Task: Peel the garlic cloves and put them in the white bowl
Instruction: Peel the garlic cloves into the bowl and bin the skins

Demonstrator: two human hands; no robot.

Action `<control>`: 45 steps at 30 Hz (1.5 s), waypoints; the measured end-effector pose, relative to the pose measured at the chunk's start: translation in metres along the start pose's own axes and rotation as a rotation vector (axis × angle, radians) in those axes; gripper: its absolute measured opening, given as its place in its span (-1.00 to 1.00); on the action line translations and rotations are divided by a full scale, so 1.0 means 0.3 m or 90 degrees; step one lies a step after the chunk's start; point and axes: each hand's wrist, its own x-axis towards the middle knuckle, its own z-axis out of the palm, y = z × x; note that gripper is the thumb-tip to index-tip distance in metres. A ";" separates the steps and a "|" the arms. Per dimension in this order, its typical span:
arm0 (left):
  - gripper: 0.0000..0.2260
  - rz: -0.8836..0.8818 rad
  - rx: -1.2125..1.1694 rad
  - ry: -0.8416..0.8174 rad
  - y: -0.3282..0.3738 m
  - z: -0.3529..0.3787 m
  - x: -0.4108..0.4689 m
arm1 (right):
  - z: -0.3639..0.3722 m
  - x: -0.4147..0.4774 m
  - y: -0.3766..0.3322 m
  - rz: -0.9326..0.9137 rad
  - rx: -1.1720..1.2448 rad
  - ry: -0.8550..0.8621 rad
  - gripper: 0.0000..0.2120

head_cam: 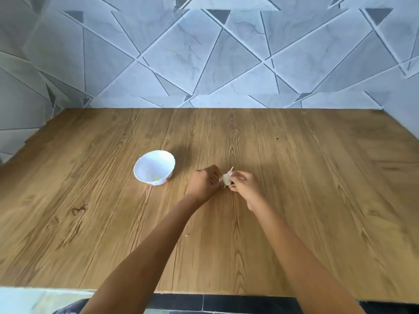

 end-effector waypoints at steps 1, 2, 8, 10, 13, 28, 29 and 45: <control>-0.88 -0.002 -0.039 0.010 0.003 -0.002 -0.002 | -0.006 -0.002 -0.007 0.004 0.037 -0.014 -0.82; -0.89 -0.003 -0.073 0.014 0.011 -0.009 -0.004 | -0.012 -0.008 -0.012 0.012 0.084 -0.032 -0.85; -0.89 -0.028 -0.188 -0.034 0.038 -0.063 -0.020 | -0.042 -0.038 0.009 0.060 0.273 -0.098 -0.91; -0.90 -0.026 -0.195 -0.033 0.048 -0.073 -0.030 | -0.041 -0.047 0.007 0.059 0.276 -0.086 -0.92; -0.90 -0.019 -0.206 -0.020 0.060 -0.080 -0.039 | -0.036 -0.053 0.006 0.059 0.293 -0.066 -0.95; -0.95 -0.235 -0.268 0.045 -0.030 -0.146 -0.228 | 0.098 -0.004 0.043 -0.272 -0.374 0.030 -0.70; -0.95 -0.244 -0.265 0.053 -0.033 -0.148 -0.243 | 0.102 0.004 0.051 -0.276 -0.360 0.022 -0.65; -0.90 -0.214 -0.166 -0.063 -0.091 -0.280 -0.387 | 0.202 -0.337 0.212 -0.463 -0.494 0.171 -0.49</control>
